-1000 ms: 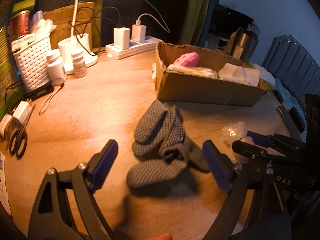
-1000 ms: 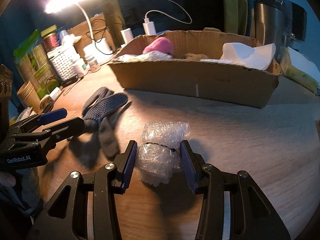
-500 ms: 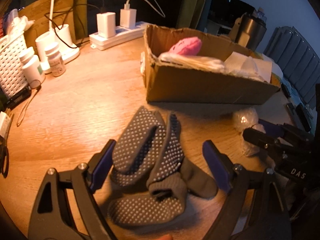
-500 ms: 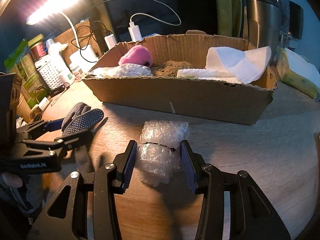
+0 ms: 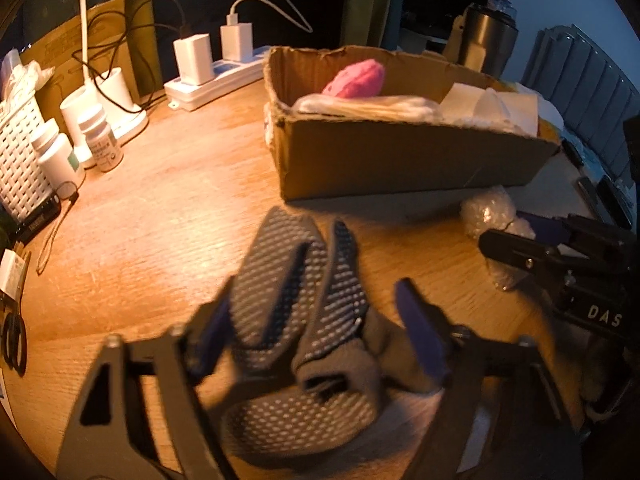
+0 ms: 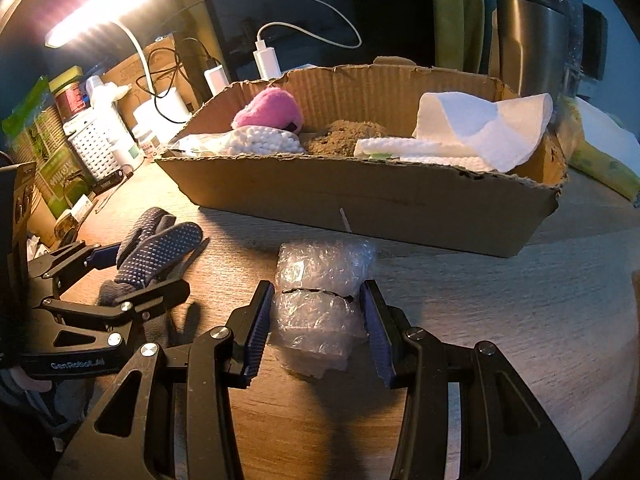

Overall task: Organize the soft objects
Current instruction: 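Grasp the bubble-wrap packet with the right gripper while the left grasps the grey dotted gloves, then lift and carry the bubble-wrap packet toward the box while the left carries the gloves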

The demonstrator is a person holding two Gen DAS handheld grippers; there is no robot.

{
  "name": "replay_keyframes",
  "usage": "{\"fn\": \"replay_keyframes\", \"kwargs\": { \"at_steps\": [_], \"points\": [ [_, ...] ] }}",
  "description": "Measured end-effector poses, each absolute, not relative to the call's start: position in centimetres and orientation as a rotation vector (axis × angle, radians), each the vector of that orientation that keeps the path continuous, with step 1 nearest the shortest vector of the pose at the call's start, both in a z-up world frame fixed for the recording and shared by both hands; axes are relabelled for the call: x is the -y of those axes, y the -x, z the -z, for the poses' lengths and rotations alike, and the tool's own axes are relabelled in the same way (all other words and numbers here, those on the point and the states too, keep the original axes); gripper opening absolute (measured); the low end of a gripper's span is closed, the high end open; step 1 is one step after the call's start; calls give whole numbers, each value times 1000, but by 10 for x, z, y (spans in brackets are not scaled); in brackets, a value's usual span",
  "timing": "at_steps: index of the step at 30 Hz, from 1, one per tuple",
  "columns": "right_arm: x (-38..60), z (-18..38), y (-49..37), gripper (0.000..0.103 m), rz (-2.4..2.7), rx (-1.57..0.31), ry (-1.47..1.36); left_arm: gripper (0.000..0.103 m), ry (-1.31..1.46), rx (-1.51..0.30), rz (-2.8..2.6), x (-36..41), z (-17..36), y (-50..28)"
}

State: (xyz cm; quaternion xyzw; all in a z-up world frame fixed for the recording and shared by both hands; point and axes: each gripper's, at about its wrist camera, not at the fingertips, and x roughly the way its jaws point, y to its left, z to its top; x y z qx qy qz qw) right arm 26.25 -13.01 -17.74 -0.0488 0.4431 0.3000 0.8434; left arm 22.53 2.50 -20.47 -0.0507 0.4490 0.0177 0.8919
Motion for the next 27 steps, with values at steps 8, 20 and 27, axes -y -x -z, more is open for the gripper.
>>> {"fn": "replay_keyframes", "kwargs": {
  "at_steps": [8,20,27],
  "points": [
    [130,171,-254,46,-639,-923,110,33,130,-928,19,-20,201,-219],
    [143,147,-244,46,-640,-865,102,32,124,-864,72,-1,173,-206],
    [156,129,-245,46,-634,-820,92,32,99,-814,98,14,149,-209]
  ]
}}
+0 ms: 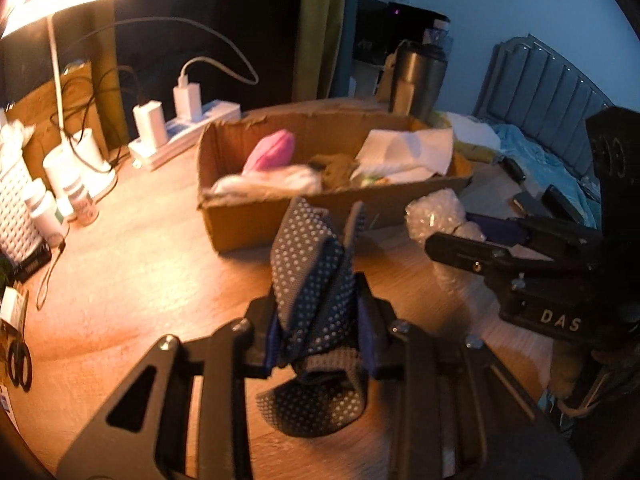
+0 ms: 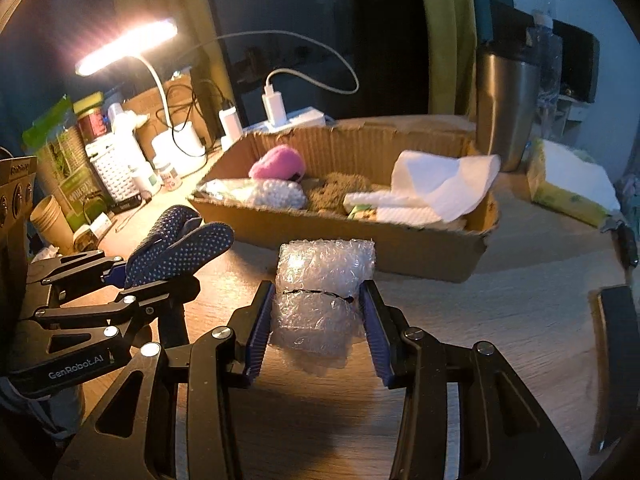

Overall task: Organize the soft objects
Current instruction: 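Lift and carry the bubble-wrap packet toward the box while the left carries the gloves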

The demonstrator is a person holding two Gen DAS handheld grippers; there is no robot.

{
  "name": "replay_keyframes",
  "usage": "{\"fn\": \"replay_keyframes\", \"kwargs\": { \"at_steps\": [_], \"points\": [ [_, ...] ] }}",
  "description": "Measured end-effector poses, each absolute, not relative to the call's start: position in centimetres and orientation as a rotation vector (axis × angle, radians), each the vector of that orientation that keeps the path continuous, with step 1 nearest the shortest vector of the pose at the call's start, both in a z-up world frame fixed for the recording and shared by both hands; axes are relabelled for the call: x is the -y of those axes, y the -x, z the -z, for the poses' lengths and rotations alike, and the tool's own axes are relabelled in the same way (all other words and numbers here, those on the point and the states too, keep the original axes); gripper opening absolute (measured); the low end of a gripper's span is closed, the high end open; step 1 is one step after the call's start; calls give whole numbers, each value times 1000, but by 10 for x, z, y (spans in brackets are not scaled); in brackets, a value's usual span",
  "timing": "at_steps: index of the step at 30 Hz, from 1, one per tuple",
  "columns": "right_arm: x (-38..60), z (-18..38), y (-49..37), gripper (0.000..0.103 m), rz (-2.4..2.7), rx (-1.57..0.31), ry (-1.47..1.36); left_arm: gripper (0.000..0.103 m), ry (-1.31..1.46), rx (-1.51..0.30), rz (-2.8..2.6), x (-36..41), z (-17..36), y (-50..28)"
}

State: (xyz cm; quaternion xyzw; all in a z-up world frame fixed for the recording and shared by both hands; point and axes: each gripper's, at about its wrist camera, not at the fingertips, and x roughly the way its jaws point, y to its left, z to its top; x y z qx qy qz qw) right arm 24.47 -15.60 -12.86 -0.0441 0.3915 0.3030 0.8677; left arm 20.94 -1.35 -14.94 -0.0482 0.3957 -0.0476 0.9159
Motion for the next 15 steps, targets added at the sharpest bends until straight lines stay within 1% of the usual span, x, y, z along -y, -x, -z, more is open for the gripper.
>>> {"fn": "replay_keyframes", "kwargs": {
  "at_steps": [15],
  "points": [
    [181,97,-259,46,-640,-737,74,32,66,-743,120,37,115,-235]
  ]
}}
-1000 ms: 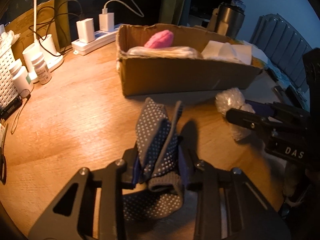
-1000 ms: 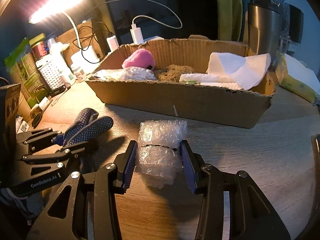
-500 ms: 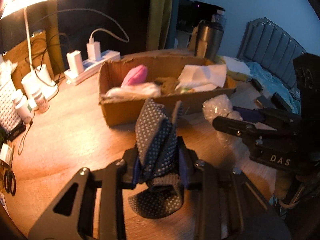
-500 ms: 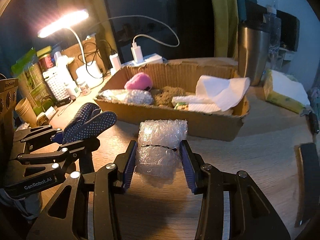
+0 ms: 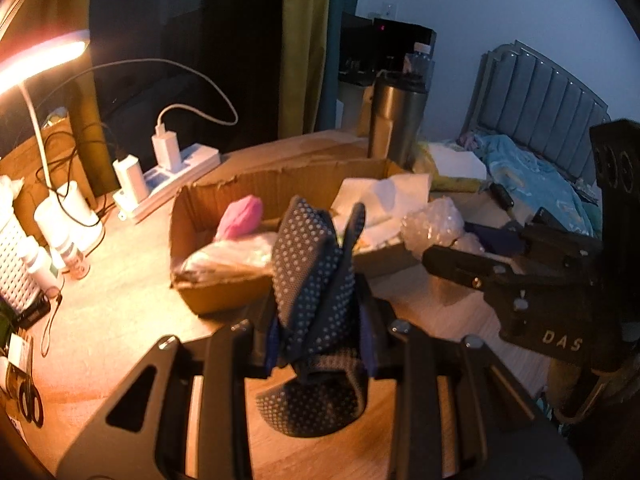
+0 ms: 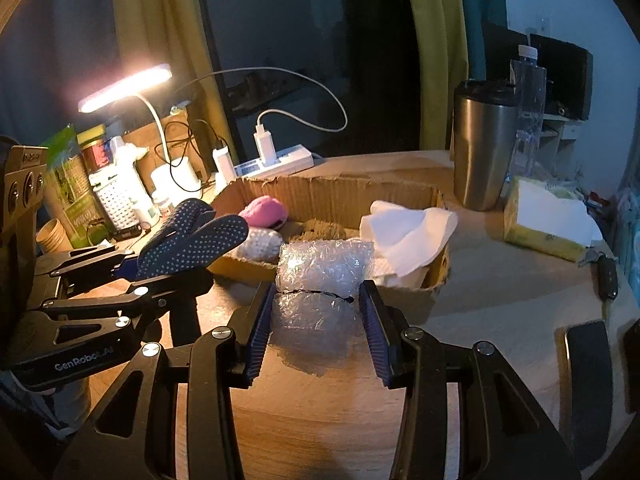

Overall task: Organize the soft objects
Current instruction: 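Lift and carry the bubble-wrap packet toward the box while the left carries the gloves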

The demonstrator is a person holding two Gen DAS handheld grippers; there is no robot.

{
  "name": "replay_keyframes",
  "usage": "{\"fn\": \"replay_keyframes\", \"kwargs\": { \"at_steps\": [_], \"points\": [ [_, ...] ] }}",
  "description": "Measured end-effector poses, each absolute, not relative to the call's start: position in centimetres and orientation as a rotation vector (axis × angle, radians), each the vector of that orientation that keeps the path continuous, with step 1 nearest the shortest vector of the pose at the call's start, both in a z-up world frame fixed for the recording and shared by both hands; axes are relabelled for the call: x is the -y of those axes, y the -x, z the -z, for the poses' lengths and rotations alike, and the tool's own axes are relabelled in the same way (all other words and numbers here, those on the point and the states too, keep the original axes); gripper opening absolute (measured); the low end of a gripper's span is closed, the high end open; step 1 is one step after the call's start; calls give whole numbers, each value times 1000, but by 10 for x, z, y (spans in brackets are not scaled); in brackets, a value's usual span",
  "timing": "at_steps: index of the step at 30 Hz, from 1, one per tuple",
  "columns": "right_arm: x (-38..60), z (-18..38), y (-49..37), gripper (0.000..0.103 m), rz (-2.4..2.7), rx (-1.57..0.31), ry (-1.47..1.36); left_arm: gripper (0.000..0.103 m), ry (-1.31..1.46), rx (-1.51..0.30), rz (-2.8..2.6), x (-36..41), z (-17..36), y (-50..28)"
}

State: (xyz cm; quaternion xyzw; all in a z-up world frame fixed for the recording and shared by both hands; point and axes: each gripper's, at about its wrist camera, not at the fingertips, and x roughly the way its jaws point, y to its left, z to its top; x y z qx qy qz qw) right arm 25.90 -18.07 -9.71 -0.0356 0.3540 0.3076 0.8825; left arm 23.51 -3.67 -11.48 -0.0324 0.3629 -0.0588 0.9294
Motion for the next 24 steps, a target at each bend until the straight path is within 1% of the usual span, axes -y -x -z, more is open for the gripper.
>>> {"fn": "replay_keyframes", "kwargs": {
  "at_steps": [12,24],
  "points": [
    [202,85,-286,46,-644,-702,49,32,52,-715,120,53,99,-272],
    [220,87,-317,46,-658,-696,22,32,53,-735,109,71,107,-312]
  ]
}}
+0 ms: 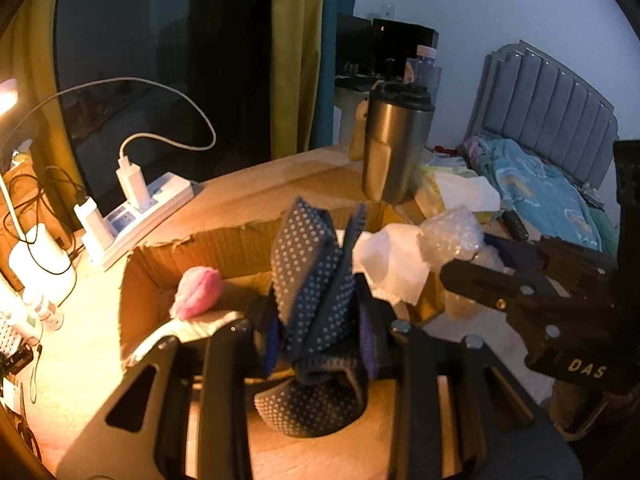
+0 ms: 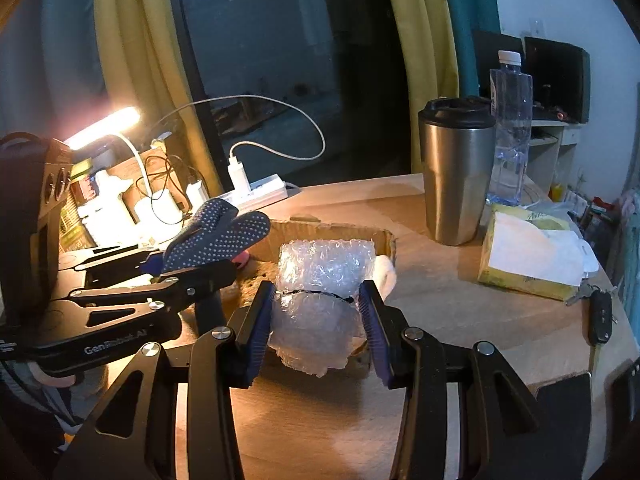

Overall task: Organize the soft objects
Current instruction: 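Lift and carry the bubble-wrap packet toward the box while the left carries the gloves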

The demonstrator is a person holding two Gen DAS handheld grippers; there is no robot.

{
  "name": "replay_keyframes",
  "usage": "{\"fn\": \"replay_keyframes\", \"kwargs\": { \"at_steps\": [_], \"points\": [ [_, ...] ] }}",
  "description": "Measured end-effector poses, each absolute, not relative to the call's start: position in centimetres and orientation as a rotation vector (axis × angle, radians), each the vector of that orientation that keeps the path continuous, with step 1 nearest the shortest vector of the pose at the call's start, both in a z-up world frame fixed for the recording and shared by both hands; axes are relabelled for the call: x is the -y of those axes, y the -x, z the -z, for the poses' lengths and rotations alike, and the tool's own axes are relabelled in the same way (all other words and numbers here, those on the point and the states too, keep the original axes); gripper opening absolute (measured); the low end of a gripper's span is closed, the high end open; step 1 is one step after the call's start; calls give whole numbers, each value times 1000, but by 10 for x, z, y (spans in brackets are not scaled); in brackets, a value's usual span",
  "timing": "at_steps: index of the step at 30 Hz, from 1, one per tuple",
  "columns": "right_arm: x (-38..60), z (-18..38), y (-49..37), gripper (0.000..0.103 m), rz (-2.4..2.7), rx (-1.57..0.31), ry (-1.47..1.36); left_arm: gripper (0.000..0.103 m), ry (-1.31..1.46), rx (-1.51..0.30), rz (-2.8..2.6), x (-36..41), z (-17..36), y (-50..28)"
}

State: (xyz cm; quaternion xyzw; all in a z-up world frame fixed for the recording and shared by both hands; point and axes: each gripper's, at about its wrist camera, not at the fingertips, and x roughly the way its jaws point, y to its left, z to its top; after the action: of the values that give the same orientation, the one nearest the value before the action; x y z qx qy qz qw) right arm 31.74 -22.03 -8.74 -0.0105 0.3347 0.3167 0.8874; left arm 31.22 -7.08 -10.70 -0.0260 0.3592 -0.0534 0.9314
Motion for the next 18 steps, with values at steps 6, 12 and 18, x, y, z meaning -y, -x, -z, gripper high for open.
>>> {"fn": "replay_keyframes", "kwargs": {
  "at_steps": [6,12,18],
  "points": [
    [232,90,-329,46,-651,-689,-1,32,58,-756,103,79,117,-332],
    [242,96,-346,46,-643,-703,-13,32,65,-782,106,86,131,-352],
    [254,105,-362,46,-627,-725,-30,32,69,-827,110,96,150,-375]
  ]
}}
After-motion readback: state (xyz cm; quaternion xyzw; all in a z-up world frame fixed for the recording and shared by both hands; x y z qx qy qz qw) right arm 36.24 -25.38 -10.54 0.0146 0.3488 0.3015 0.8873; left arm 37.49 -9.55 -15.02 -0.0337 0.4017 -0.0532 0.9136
